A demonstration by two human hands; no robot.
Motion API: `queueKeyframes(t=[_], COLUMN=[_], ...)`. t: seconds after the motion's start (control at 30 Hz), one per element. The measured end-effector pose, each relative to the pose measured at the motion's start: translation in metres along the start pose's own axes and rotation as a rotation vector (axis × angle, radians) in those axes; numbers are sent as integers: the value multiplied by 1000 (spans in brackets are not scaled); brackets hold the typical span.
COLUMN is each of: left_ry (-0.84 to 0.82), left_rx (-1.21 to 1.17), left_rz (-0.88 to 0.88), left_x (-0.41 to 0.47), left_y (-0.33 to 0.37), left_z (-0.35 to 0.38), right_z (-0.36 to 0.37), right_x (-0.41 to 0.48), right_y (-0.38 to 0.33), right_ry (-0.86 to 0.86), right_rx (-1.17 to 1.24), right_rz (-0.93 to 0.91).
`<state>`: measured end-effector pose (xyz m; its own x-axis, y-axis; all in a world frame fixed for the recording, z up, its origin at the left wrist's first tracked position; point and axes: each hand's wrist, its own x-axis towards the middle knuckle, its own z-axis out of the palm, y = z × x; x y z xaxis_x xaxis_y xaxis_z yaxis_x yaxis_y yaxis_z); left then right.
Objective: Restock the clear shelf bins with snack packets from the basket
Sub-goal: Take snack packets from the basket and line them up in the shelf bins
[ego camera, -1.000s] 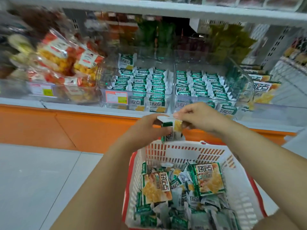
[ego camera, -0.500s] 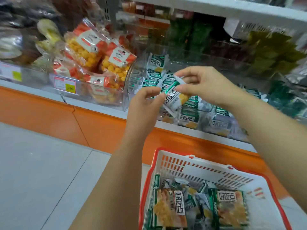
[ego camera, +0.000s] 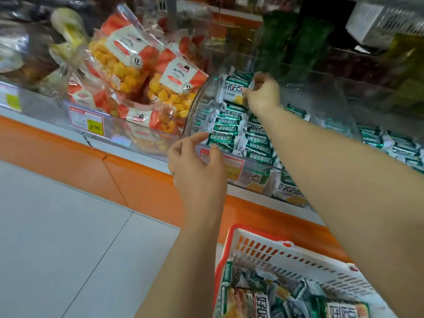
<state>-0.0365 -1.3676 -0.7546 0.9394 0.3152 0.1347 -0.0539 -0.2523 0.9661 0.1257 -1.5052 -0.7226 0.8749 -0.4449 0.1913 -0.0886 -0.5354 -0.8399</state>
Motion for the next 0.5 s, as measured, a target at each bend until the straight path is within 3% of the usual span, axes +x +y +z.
queueKeyframes(t=[0.23,0.5], left_ry=[-12,-47], left_rx=[-39,-1], left_rz=[-19,-8], left_x=[-2,-11], left_y=[1,7], left_z=[0,-10], right_z=[6,-20], right_x=[-6,-22], right_y=[13,1], right_ry=[39,-229], right_rx=[-402,-760], right_rz=[-227,-238])
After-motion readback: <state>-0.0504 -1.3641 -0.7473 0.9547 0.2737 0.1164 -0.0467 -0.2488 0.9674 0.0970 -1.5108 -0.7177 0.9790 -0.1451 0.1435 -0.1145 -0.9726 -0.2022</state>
